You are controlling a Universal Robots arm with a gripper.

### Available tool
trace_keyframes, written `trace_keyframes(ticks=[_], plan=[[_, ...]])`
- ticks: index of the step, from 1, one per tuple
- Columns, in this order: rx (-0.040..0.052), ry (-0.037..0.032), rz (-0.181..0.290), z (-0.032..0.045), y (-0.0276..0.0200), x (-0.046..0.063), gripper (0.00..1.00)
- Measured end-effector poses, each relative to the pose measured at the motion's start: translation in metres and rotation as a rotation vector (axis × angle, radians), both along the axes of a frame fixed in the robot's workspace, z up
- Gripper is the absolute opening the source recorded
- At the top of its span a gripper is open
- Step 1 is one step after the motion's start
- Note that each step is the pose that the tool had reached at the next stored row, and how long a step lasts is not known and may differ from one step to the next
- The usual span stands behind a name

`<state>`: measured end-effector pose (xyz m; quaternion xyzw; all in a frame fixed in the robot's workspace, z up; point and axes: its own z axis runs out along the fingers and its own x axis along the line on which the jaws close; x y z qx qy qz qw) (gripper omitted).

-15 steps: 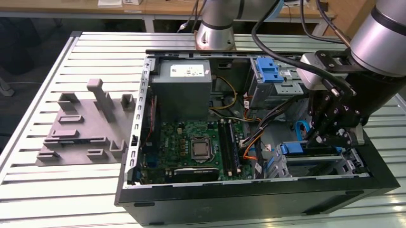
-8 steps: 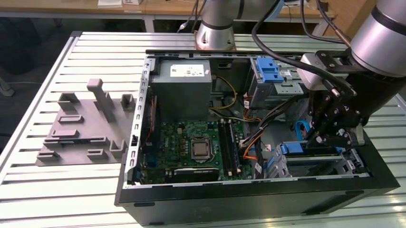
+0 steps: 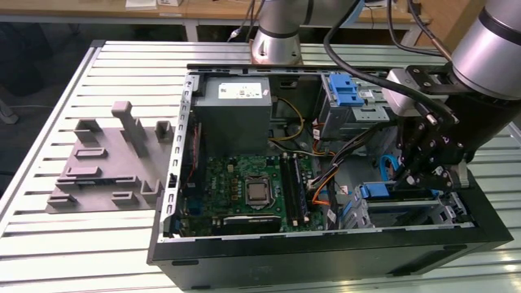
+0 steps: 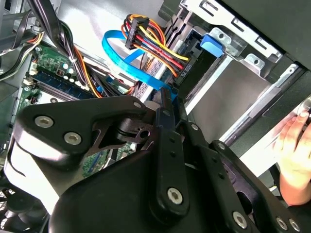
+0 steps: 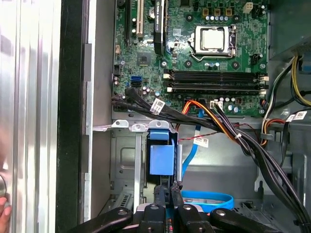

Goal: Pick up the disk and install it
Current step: 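Insert the second disk wire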

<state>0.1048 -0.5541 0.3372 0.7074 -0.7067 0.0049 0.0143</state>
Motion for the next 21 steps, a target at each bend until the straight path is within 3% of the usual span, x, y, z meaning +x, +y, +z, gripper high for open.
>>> trace_keyframes(ticks=[7,21], plan=[[0.0061,0.0,-0.001,-0.0005,-0.0004,0.0009,0.17],[0.0056,0.0,-0.001,-0.0027,-0.0017,0.0009,0.17]])
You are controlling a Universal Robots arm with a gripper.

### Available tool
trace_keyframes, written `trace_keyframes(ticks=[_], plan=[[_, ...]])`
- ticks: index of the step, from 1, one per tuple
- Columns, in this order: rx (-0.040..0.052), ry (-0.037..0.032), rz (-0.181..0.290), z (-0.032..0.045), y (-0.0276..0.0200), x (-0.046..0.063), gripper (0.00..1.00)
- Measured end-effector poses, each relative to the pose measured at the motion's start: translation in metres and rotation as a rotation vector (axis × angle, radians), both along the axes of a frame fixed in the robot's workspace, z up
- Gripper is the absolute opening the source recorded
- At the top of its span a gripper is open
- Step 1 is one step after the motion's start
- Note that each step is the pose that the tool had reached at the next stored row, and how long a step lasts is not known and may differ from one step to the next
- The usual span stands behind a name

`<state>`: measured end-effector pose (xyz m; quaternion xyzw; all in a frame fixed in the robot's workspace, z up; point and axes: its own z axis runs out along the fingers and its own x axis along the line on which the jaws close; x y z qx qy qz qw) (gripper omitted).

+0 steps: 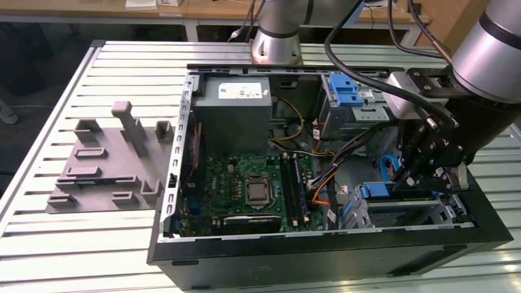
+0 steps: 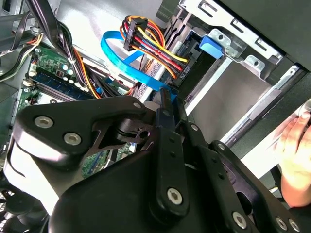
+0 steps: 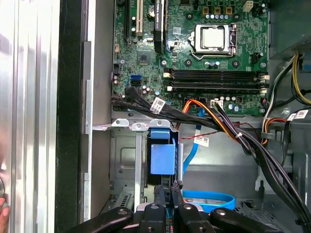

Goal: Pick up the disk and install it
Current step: 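Insert the second disk wire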

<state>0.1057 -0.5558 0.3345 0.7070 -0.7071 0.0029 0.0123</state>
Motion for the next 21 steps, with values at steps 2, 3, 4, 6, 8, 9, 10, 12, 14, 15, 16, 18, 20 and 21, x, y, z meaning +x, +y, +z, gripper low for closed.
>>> trace_keyframes(ticks=[2,3,4,6,8,9,10,12,14,15,16,18,20,21], plan=[[0.0004,0.0,0.0,-0.0001,0.0,0.0,0.17],[0.001,0.0,0.0,-0.0001,0.0,0.0,0.17],[0.002,-0.0001,0.0,0.0002,-0.0001,0.0,0.17],[0.0032,0.0,0.0,0.0018,0.0,0.0,0.17],[0.0045,0.0,0.0,0.0037,0.0,0.0,0.17],[0.0052,0.0,0.0,0.004,0.0,0.0,0.17],[0.0053,0.0,-0.001,0.0039,0.0,0.0,0.17],[0.0052,0.0,-0.007,0.0039,0.0,0.0,0.17],[0.0049,0.0,-0.013,0.0036,0.0,0.0,0.17],[0.0052,0.0,-0.014,0.0033,0.0,0.0,0.17],[0.0055,0.0,-0.014,0.0029,0.0001,0.0,0.17],[0.007,0.0,-0.015,0.0025,0.0001,0.0,0.17],[0.0134,0.0,-0.016,0.0022,0.0001,0.0,0.17],[0.0176,0.0,-0.017,0.0021,0.0001,0.0,0.17]])
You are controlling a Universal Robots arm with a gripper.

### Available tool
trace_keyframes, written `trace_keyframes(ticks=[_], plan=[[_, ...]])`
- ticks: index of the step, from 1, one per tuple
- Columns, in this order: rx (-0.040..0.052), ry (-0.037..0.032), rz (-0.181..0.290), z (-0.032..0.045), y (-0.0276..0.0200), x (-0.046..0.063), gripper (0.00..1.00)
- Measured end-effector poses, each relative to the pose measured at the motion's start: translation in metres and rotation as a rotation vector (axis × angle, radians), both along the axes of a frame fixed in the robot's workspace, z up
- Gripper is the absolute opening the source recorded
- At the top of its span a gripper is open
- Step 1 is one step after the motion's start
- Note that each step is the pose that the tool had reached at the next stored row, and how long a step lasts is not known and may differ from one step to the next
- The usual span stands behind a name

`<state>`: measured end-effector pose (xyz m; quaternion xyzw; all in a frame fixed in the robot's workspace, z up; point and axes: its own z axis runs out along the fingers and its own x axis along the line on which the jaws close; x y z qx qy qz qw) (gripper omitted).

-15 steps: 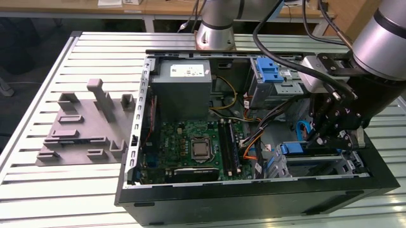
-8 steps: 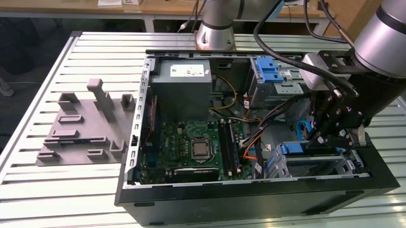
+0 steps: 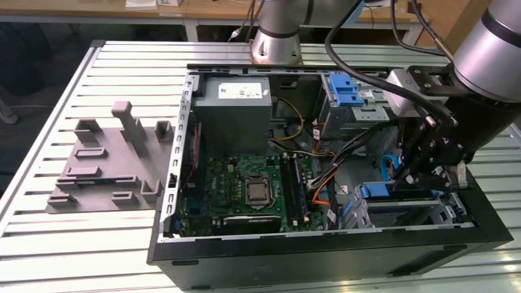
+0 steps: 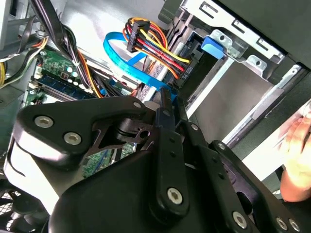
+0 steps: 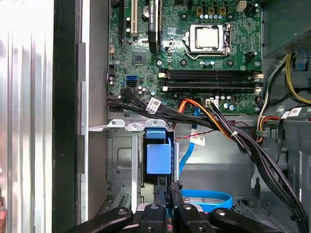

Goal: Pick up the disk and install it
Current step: 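Insert the second disk wire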

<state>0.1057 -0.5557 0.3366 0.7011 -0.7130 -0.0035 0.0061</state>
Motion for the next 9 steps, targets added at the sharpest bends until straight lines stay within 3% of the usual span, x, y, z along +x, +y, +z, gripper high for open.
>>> trace_keyframes(ticks=[2,9], plan=[[0.0074,0.0,-0.001,0.0,-0.0001,0.0,0.17],[0.013,0.0,-0.002,-0.0007,-0.0023,0.0,0.17]])
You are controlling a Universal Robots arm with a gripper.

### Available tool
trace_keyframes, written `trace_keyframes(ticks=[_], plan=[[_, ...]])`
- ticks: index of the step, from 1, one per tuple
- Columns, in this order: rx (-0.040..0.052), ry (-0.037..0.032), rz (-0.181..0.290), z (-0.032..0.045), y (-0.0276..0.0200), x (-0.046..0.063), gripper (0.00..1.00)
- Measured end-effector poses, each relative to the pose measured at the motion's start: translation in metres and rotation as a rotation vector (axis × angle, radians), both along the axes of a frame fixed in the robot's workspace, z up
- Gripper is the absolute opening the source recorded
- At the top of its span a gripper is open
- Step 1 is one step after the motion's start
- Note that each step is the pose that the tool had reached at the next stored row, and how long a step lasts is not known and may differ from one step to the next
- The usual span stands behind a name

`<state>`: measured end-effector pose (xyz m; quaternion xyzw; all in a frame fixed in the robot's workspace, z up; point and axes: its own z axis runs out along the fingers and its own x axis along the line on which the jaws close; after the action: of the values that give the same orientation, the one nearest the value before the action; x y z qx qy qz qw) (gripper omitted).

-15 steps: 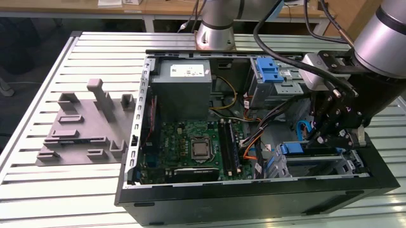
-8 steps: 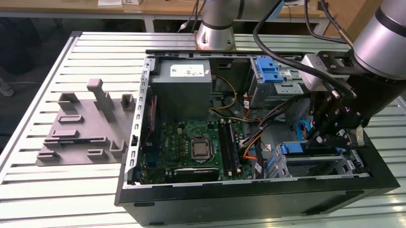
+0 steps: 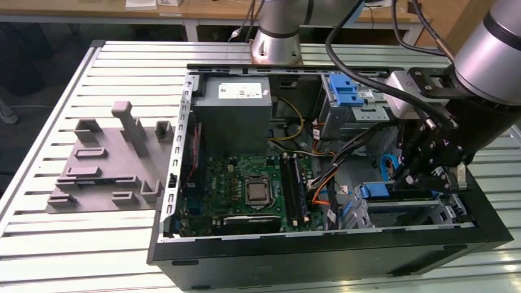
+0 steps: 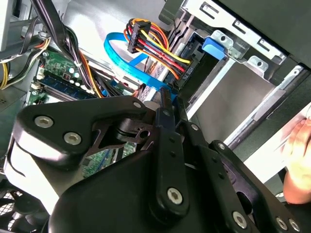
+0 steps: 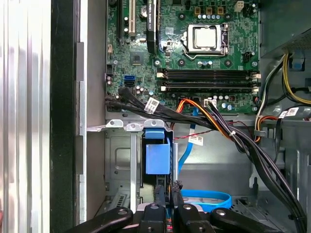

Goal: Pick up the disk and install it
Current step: 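Insert the second disk wire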

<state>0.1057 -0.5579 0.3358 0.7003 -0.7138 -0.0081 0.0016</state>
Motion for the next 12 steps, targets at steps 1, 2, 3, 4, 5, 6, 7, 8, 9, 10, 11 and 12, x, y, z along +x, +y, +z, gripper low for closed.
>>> trace_keyframes(ticks=[1,2,3,4,5,6,7,8,9,10,11,12], plan=[[0.0016,0.0,0.0,-0.0001,-0.0003,0.0,0.17],[0.003,0.0,0.0,-0.0002,-0.0006,0.0,0.17],[0.0042,0.0,0.0,-0.0002,-0.001,0.0,0.17],[0.0051,0.0,0.0,-0.0003,-0.0013,0.0,0.17],[0.0061,0.0,-0.001,-0.0005,-0.0016,0.0,0.17],[0.0068,0.0,-0.001,-0.0006,-0.0019,0.0,0.17],[0.0076,0.0,-0.001,-0.0007,-0.0022,0.0,0.17],[0.0081,0.0,-0.001,-0.0008,-0.0024,0.0,0.17],[0.0086,0.0,-0.001,-0.001,-0.0026,0.0,0.17],[0.0091,0.0,-0.001,-0.0011,-0.0028,0.0,0.17],[0.0095,0.0,-0.001,-0.0013,-0.003,0.0,0.17],[0.0098,0.0,-0.001,-0.0015,-0.0031,0.0,0.17]])
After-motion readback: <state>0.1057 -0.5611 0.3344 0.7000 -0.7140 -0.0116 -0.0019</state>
